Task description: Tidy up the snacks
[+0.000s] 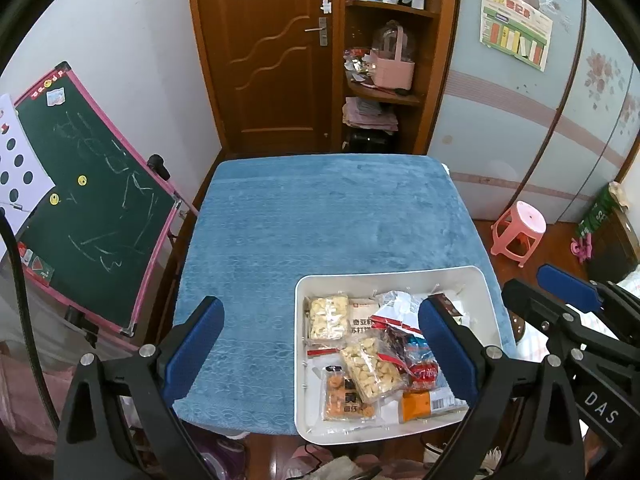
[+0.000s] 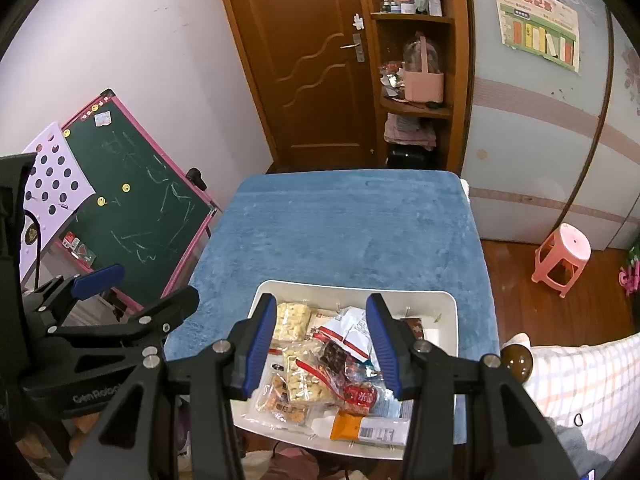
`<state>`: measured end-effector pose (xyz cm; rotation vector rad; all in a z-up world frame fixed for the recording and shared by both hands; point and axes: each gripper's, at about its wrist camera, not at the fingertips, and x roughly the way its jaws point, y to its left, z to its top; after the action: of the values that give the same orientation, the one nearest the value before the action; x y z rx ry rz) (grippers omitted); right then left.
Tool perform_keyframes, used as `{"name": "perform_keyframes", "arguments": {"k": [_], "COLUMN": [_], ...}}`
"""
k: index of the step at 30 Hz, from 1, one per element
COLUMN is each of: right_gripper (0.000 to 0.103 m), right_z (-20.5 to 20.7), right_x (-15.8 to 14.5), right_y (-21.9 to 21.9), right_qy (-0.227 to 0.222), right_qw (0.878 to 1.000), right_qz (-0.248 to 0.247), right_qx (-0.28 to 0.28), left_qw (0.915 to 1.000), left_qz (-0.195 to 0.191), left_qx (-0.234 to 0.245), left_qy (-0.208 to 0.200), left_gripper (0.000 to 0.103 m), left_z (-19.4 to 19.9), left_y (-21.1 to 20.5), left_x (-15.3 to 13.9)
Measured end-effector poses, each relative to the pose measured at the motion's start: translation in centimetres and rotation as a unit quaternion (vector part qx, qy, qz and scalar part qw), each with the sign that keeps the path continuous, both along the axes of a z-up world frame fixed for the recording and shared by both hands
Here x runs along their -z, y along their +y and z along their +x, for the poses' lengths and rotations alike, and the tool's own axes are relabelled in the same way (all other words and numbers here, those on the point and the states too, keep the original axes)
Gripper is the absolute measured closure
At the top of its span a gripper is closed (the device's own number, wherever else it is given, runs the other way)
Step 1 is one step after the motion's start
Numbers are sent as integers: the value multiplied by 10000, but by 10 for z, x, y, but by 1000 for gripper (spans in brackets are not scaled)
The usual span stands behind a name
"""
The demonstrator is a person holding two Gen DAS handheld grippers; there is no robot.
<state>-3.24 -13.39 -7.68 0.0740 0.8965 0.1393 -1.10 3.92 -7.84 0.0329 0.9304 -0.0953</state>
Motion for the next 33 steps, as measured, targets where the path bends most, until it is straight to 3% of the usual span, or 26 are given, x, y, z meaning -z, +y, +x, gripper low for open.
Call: {"name": "perform_keyframes", "arguments": {"k": [33], "right_gripper": [56], "right_z": [-10], "right_x": [15], "right_y": [1], "right_qy": [159], "right_qw": [9997], "right_qz": [167], "right_qx": [106], "left_qw": [9997], "left_qz": [73], "left_qx": [65], "left_qy": [216], "left_gripper": [6], "left_z": [-9], "left_y": [-3], "left_x": [10]}}
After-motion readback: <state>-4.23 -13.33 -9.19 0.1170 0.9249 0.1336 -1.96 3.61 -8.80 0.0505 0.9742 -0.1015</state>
